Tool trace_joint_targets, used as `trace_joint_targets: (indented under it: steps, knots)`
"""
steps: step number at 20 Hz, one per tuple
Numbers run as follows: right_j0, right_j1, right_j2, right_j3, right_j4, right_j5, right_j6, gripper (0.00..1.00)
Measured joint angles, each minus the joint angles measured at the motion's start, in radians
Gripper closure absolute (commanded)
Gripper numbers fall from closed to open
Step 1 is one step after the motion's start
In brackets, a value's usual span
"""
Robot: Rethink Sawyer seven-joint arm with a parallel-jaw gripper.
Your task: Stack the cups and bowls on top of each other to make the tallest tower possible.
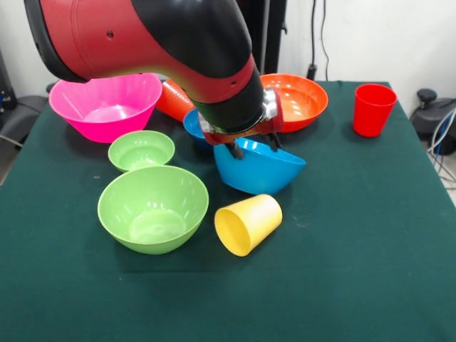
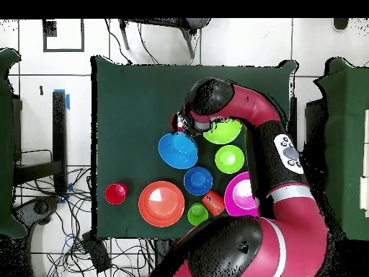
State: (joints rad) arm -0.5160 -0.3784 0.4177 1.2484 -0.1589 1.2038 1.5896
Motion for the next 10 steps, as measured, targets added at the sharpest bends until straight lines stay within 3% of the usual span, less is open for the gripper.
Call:
trace_joint_targets:
  steps: [10]
  knots:
    - [-0.010,-0.004,0.039,0.023,0.000,0.000,0.000,0.00]
